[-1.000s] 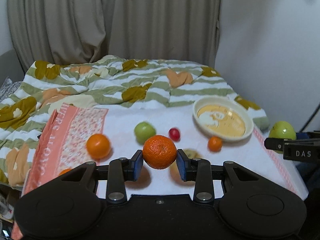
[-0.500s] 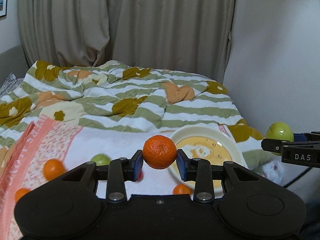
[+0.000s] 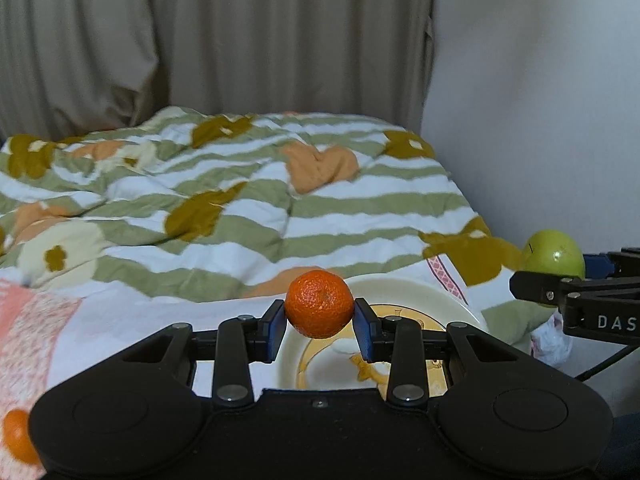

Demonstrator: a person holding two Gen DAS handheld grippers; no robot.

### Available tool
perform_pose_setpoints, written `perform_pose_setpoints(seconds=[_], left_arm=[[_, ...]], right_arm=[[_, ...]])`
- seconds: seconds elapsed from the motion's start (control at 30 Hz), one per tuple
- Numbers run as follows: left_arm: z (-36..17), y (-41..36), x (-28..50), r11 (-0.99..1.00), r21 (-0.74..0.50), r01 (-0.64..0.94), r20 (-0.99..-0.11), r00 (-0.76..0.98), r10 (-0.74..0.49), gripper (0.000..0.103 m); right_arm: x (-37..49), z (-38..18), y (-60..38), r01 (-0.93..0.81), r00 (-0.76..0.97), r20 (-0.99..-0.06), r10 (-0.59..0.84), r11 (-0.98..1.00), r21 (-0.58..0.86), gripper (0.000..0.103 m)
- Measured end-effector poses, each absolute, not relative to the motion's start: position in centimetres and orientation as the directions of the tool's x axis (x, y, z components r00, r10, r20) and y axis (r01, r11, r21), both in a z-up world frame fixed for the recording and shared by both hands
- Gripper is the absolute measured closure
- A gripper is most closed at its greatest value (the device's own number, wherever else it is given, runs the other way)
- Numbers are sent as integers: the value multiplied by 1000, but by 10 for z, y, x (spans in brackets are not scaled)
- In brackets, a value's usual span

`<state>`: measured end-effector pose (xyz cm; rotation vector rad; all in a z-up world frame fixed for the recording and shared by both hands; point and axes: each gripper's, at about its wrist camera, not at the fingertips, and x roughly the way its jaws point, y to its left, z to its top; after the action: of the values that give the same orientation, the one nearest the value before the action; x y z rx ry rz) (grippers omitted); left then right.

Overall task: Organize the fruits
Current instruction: 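Carry the mandarin and green apple toward the white bowl with both tools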

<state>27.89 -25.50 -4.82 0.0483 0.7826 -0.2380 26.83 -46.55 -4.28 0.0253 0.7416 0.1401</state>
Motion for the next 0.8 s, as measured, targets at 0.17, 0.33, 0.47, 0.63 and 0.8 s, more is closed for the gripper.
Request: perform_pose_setpoints(seconds=[0.17,0.33,0.47,0.63,0.8], left_arm=[[-75,-275,309,953,-32,303,-748,624,-224,63],[-100,-291,325,933,-13,361,-786,572,-233,63],[-112,-297,329,922,0,388,-800,553,-233,63],[-115,-300,330,913,18,408,-800,554,-231,39],[-100,-297,316,906,59,420,-761,607,-231,6]], right_arm=[[285,-56,-471,-86,714,-689,125,992,90,31],[293,-66,-474,-67,695,-709,118,993,99,31],[295,-70,-476,-52,687,-718,108,994,100,31],[295,-71,-479,-39,684,-723,95,995,94,31],[293,-65,-482,-34,692,-716,92,995,96,31]])
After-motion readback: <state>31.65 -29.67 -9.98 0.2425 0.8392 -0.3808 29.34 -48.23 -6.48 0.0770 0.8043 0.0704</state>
